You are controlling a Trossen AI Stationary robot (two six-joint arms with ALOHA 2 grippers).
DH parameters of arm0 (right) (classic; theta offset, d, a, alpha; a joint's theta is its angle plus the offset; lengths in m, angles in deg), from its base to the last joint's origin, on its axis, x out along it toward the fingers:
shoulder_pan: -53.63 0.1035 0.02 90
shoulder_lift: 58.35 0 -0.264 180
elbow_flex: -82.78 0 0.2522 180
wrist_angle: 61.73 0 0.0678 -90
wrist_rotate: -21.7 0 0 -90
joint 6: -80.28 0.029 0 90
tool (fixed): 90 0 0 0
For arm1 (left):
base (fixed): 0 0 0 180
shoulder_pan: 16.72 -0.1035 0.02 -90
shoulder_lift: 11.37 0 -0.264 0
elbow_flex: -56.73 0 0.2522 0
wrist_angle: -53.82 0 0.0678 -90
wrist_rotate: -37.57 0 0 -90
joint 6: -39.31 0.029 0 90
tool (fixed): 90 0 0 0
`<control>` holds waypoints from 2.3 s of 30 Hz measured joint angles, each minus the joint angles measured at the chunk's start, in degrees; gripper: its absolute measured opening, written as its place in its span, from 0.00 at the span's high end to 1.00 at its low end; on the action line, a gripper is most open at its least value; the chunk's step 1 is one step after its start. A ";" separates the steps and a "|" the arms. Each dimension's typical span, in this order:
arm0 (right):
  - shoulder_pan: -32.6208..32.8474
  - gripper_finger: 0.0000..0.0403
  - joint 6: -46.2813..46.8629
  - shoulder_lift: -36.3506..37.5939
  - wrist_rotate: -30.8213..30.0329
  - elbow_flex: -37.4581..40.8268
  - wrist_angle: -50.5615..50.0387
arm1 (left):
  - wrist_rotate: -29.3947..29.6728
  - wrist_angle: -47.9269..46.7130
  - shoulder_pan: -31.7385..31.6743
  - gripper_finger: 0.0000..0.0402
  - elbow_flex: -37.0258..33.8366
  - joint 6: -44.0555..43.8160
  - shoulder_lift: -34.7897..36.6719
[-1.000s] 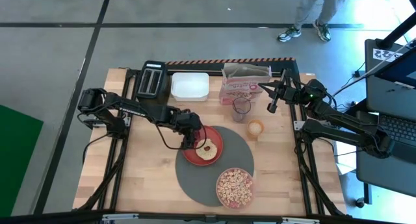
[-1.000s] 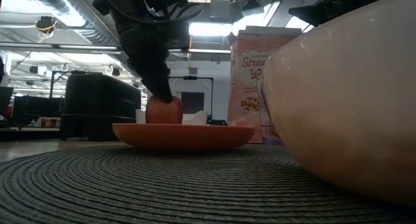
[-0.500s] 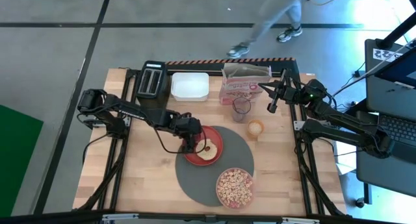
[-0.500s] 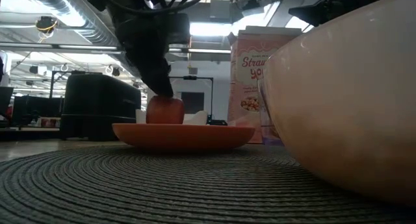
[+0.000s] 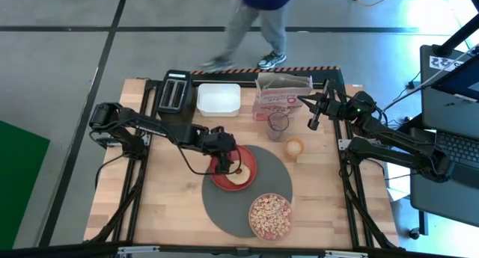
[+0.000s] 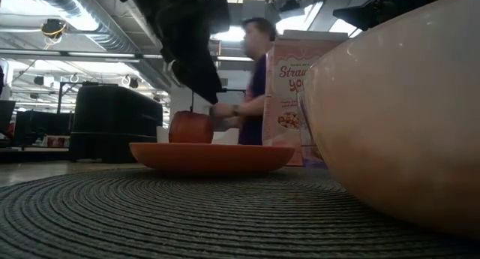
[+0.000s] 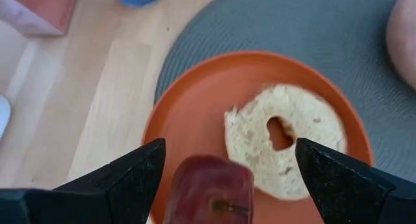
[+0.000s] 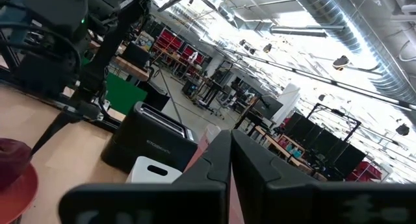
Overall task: Arrange a breakfast setting
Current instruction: Put the spoon on the gray place mat
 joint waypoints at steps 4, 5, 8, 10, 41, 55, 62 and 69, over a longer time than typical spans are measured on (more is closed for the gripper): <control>-0.02 0.96 0.00 0.01 0.00 0.00 0.00 | 2.23 -0.06 0.00 0.16 2.12 1.38 0.00; 0.00 0.96 0.00 -0.01 0.00 0.00 0.00 | 3.51 -0.14 0.00 0.16 2.85 1.40 0.00; -0.01 0.96 0.00 -0.01 0.01 0.00 0.00 | 7.93 -0.36 0.00 0.16 5.08 2.52 0.00; 0.00 0.96 0.00 0.01 0.13 0.00 0.00 | 10.65 -0.35 0.00 0.16 6.49 4.46 0.00; 7.75 0.96 -4.18 -1.91 11.55 0.00 -5.99 | 28.97 53.55 10.18 0.17 -14.02 17.94 9.22; 29.75 0.96 -45.18 -11.12 -32.54 -0.32 -5.63 | -0.76 79.11 -1.24 0.17 -31.11 21.25 30.00; 28.75 0.96 -31.13 -20.04 -40.74 -7.50 -5.67 | -1.39 76.83 -1.53 0.17 -31.13 22.53 30.17; 28.11 0.95 -17.80 -23.53 -32.15 -10.42 -6.15 | 1.63 71.17 -1.53 0.17 -31.07 24.90 34.75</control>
